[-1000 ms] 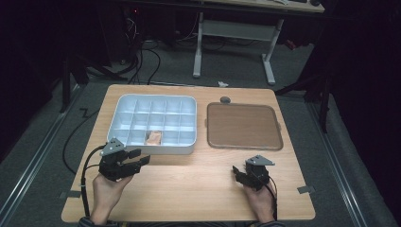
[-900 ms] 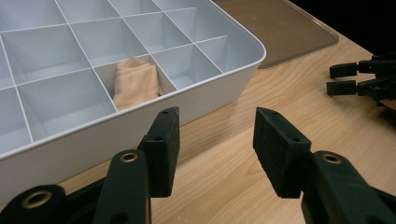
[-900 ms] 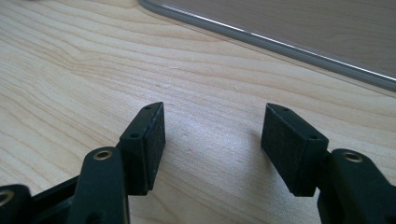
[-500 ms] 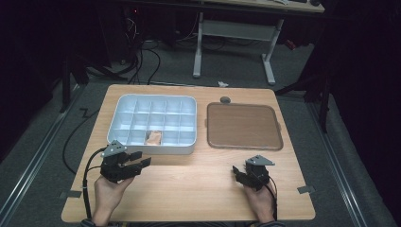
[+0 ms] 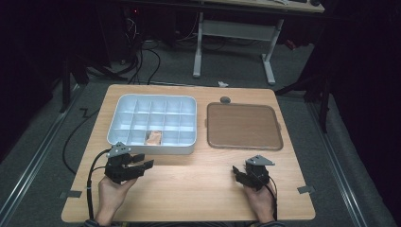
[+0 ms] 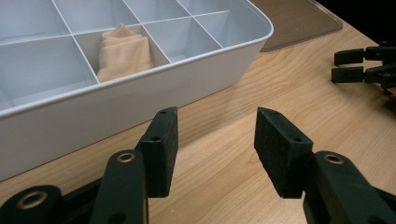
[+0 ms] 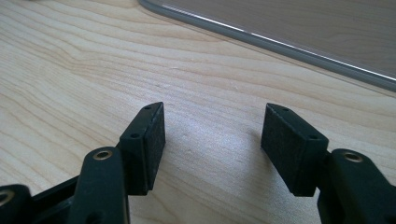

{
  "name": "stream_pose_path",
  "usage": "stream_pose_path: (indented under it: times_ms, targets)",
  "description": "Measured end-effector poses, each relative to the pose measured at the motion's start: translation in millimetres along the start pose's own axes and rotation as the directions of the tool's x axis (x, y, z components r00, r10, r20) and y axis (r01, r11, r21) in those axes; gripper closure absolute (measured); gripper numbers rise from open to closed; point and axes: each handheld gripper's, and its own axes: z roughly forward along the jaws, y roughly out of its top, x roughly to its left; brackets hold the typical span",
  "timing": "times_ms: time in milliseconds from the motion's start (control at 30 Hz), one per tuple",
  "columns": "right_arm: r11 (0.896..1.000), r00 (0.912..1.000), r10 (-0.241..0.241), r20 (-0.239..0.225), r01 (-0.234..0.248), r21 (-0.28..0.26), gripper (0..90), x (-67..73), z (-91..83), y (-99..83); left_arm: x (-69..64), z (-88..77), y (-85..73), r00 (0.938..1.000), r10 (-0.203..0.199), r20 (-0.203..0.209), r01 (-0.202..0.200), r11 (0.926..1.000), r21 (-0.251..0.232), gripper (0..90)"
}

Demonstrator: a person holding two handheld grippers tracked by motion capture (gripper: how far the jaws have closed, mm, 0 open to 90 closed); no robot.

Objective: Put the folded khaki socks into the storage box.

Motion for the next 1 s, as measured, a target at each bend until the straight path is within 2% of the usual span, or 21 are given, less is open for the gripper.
stream_pose_path:
  times_ms: [1000]
  targets:
    - [1.000,1.0000,0.000,0.000,0.000,0.000,40.1,0.1,0.0,0.0,-0.8,14.3,-12.1,0.9995,-0.027,0.016,0.027,0.9993,0.026,49.3]
